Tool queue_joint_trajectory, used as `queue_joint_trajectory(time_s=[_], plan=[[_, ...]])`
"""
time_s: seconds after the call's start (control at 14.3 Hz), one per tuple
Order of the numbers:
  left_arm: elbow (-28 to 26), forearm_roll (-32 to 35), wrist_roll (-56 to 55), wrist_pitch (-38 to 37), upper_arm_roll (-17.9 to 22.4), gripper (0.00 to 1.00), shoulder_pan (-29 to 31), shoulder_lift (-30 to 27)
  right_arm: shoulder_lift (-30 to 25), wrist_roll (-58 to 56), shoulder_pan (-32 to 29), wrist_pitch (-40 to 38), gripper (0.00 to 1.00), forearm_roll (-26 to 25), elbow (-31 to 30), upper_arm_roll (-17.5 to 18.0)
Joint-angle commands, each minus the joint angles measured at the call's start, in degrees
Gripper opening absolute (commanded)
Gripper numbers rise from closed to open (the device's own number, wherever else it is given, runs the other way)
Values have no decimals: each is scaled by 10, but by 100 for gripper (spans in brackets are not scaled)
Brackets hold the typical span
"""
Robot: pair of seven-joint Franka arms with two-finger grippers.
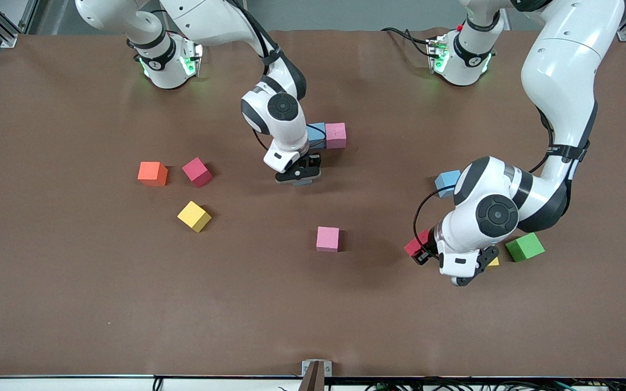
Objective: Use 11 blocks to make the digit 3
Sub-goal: 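Hold the blue cube with the right gripper beside the cube row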
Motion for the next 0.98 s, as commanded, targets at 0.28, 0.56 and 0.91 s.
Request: queue_joint_trajectory(time_s=[0.28, 0.56, 0.91], plan=[[-4, -4, 13, -7, -1, 46, 2, -5, -3, 14, 7, 5, 7, -4, -9, -3], [-4, -2, 13, -7, 0, 46, 3, -5, 4, 15, 6, 7, 36, -4, -6, -3], [-4, -1, 14, -7, 0, 46, 4, -5, 15, 34, 5, 7, 100, -3, 5, -4]])
